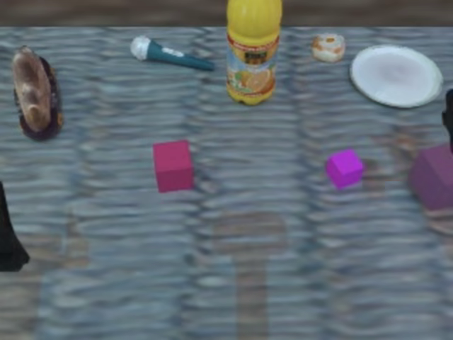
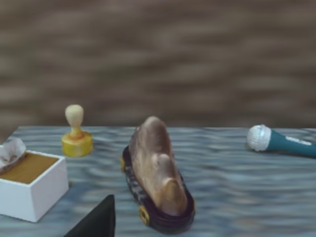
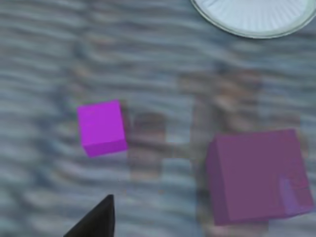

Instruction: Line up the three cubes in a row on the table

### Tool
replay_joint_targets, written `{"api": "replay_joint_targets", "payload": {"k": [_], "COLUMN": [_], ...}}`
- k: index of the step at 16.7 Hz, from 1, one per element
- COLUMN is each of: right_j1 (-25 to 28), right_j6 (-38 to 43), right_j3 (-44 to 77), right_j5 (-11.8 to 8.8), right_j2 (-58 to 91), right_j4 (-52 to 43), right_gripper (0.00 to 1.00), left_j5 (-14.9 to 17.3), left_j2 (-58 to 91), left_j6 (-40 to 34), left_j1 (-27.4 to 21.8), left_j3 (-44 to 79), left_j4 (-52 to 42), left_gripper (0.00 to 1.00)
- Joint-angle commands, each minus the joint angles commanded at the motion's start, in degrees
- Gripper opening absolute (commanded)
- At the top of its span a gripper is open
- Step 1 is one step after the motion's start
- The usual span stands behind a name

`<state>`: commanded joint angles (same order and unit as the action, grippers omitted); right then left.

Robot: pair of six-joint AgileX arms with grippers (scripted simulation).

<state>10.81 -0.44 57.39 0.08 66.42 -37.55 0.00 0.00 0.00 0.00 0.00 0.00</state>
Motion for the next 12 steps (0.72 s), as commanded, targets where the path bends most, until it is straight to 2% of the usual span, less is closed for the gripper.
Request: {"api": "replay_joint_targets", "payload": {"k": [6,12], "right_j1": [5.59,9.38], "right_j6": [-0.36,-0.58], "right_j3": [28.72,49.62], "right_j5": [0.07,0.11], "right_j2": [36.88,58.44], "right_j4": [-20.0,-32.15], "right_gripper": [1.0,1.0], "left_j5": [0.0,0.0], "left_j2": [0.0,0.0], "left_j6": [0.0,0.0], "left_j1": [0.0,0.0], "left_j3": [0.0,0.0], "left_j4": [0.0,0.0], "left_gripper": [1.0,1.0]}}
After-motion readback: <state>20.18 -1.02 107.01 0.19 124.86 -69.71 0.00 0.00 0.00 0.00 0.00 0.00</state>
